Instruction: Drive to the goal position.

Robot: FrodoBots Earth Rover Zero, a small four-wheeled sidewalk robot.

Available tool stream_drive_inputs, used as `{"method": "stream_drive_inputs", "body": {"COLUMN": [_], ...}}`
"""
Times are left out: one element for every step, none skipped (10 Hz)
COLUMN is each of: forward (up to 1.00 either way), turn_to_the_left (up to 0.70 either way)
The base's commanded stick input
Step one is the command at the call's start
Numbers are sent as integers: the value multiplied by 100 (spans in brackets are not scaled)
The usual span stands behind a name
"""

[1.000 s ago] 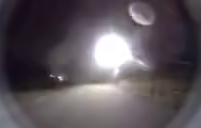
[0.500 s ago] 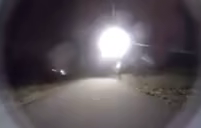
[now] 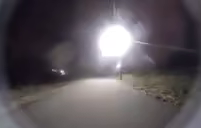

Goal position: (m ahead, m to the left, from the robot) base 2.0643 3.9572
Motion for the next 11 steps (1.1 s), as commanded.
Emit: {"method": "stream_drive_inputs", "body": {"forward": [100,100,100,100,100,100,100,100,100,100,100], "turn_to_the_left": [4,5,5,5,5,5,5,4,4,3,3]}}
